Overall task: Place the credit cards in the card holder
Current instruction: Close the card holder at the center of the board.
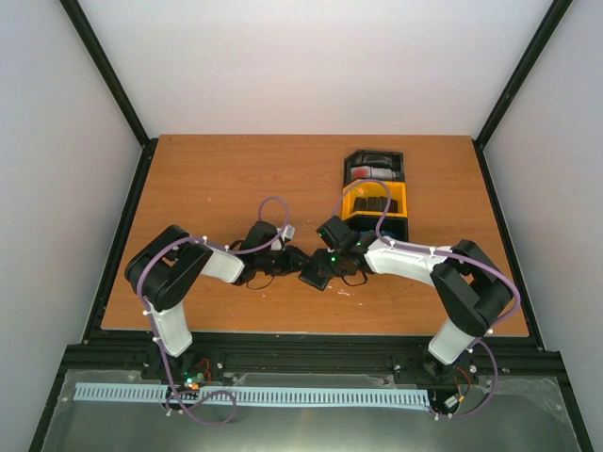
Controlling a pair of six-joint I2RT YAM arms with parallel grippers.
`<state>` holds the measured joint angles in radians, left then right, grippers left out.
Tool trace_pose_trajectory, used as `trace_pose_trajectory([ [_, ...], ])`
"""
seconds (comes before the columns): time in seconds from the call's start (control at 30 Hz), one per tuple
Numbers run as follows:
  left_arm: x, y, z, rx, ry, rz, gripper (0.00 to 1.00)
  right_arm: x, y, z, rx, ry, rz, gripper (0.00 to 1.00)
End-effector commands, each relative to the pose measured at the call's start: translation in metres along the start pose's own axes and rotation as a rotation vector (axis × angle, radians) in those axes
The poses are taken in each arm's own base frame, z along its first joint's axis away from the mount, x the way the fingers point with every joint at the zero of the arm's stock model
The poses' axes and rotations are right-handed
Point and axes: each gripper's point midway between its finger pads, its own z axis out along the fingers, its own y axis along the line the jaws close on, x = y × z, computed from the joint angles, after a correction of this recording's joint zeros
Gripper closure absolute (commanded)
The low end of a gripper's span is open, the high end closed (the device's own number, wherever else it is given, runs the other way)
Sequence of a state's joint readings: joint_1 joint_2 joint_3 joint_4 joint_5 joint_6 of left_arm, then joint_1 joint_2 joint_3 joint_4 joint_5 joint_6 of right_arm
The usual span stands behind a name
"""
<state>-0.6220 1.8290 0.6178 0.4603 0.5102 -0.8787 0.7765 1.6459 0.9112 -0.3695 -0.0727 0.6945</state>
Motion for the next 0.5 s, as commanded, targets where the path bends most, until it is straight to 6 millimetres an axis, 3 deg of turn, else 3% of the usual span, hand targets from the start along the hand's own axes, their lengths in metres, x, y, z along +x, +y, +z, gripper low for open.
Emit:
trace_pose_trajectory([
  [0.0,0.098,0.118,-0.017,-0.424,0.262,-0.2,0.75,0.009,0.0,0.01,0.003,0.033,-0.015,0.9],
  [0.47,0.1,0.118,-0.015,-0.413,0.268,-0.198,0.78,0.03,-0.021,0.028,0.129,0.154,-0.022,0.96],
])
